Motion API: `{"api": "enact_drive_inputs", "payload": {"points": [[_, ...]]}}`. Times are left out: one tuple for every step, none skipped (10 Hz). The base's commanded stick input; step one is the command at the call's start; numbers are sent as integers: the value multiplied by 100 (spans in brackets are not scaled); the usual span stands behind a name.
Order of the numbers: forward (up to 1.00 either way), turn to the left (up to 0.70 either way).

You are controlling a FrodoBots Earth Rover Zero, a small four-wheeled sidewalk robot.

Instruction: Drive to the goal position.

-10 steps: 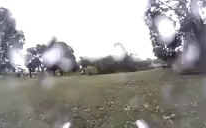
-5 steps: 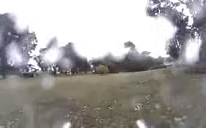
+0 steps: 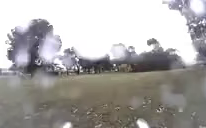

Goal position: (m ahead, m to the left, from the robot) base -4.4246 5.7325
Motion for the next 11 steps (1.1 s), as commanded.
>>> {"api": "enact_drive_inputs", "payload": {"points": [[0, 98], [0, 98], [0, 98], [0, 98], [0, 98], [0, 98], [100, 39], [100, 39], [100, 39], [100, 39], [100, 39]]}}
